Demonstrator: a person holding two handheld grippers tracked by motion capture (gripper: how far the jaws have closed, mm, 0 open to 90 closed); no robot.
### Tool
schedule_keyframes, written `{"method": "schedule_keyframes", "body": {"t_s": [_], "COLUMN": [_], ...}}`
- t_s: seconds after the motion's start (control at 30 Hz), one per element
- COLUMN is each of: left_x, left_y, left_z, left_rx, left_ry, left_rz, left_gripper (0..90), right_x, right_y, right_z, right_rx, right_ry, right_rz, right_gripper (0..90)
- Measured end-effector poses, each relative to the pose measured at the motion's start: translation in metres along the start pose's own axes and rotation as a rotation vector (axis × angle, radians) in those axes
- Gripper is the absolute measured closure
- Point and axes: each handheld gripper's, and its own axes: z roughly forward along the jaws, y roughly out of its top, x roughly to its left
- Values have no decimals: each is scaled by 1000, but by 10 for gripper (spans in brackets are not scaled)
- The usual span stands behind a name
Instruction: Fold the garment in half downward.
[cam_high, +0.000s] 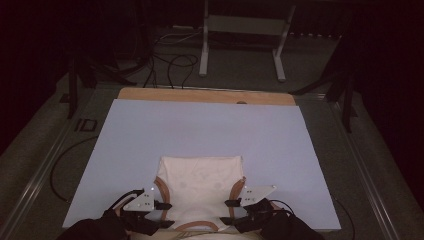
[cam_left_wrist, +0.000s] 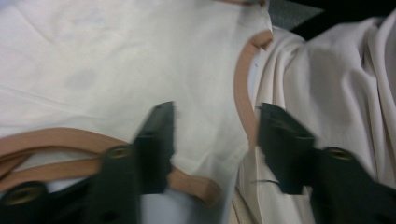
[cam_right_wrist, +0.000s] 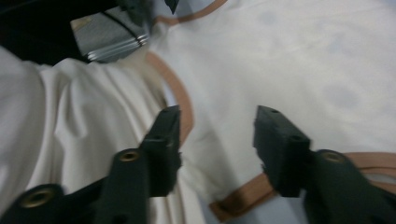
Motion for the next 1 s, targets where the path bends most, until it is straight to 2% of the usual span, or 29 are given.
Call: {"method": "schedule_keyframes", "body": {"t_s": [0.03, 0.07, 0.17, 0.2, 0.3, 0.4, 0.47, 0.63, 0.67, 1.0], "left_x": [1, 3, 4, 6, 9, 12, 14, 23, 24, 40], "left_y": [1, 4, 8, 11, 16, 20, 22, 29, 30, 42], "left_z": [-1, -2, -3, -4, -3, -3, -4, -7, -8, -13], "left_rx": [-4, -9, -16, -30, -23, -40, -57, -79, -81, -131], "left_ry": [9, 10, 17, 7, 47, 62, 68, 61, 63, 110], "left_rz": [0, -2, -9, 2, -11, -7, -8, -18, -16, -14], "left_gripper": [425, 316, 200, 125, 68, 17, 3, 2, 3, 3], "right_x": [0, -3, -7, -8, -12, -17, -21, -29, -30, -47], "right_y": [0, 2, 6, 7, 10, 13, 14, 17, 19, 34], "right_z": [0, -2, -3, -4, -6, -6, -6, -8, -9, -20], "right_rx": [0, -20, -43, -46, -65, -70, -78, -84, -83, -132], "right_ry": [0, -13, -16, -16, -14, -12, -23, -49, -64, -139], "right_rz": [0, 1, 19, 16, 40, 34, 30, 17, -1, -13], "right_gripper": [355, 305, 233, 177, 155, 124, 97, 96, 96, 96]}}
